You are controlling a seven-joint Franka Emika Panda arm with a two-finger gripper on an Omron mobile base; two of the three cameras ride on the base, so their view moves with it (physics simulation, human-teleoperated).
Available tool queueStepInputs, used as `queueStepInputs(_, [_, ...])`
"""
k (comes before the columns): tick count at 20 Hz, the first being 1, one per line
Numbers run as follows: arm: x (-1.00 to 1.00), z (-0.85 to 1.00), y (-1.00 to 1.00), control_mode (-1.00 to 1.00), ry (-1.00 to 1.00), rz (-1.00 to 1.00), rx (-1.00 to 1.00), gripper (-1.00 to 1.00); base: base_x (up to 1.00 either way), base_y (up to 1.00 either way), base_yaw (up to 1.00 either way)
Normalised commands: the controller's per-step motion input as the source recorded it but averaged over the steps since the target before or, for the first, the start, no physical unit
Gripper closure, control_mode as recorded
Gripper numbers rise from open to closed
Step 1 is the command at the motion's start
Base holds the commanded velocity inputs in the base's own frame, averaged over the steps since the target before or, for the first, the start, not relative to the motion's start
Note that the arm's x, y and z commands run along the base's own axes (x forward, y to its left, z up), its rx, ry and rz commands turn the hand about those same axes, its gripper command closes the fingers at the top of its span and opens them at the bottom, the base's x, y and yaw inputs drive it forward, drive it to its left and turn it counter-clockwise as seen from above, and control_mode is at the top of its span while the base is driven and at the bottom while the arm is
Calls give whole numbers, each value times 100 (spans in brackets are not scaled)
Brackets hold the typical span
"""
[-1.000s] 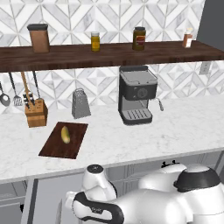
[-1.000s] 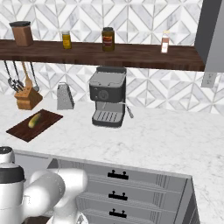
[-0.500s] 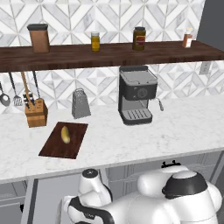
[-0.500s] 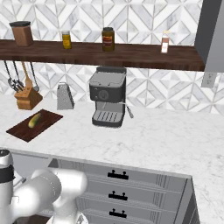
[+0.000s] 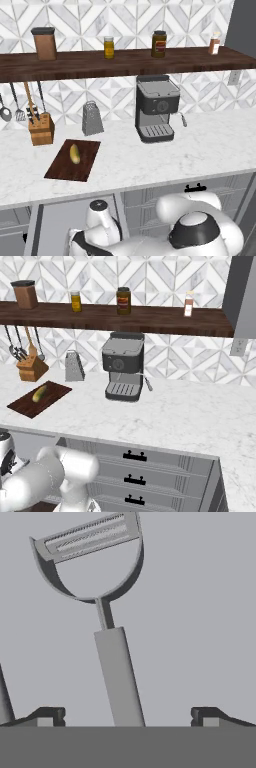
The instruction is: Place the appropriate cutting tool for cutting the cucumber skin on the cutting board.
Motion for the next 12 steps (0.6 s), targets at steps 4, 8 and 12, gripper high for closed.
queueStepInputs(4, [21, -23, 13, -100, 0, 0, 0, -100, 0, 0, 0])
queueStepInputs(8, [18, -33, 17, -100, 2, 0, 0, -100, 0, 0, 0])
queueStepInputs(12, [5, -40, 18, -100, 4, 0, 0, -100, 0, 0, 0])
